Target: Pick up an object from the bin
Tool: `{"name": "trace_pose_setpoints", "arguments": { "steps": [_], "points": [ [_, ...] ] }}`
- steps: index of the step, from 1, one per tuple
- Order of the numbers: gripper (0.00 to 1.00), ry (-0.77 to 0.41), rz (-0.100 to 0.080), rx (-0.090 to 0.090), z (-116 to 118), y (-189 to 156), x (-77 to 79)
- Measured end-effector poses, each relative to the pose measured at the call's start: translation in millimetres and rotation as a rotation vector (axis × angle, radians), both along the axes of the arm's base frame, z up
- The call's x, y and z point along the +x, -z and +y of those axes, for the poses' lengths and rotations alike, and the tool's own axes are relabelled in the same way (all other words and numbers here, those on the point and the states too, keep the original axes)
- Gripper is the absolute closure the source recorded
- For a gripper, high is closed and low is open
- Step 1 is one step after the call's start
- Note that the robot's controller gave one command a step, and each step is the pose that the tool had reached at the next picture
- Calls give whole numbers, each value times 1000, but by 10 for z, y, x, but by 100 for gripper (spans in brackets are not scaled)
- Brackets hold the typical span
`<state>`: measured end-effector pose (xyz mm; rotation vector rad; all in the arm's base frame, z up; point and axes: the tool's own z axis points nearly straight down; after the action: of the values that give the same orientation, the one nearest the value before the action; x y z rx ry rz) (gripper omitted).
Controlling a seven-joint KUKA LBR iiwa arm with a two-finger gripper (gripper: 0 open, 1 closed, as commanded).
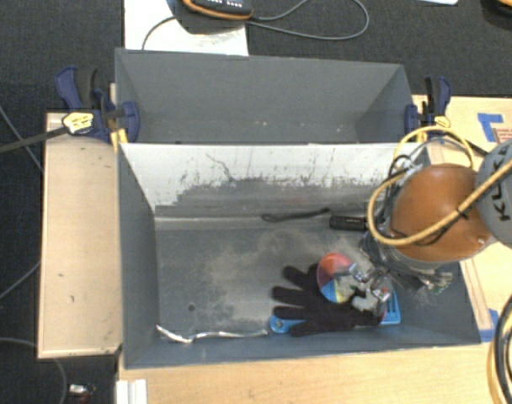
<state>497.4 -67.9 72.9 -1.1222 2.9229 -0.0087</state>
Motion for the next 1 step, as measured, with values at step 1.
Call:
{"name": "trace_pose_setpoints", "arguments": {
  "steps": [1],
  "points": [
    [100, -64, -2, -1, 72, 0, 5]
  ]
}}
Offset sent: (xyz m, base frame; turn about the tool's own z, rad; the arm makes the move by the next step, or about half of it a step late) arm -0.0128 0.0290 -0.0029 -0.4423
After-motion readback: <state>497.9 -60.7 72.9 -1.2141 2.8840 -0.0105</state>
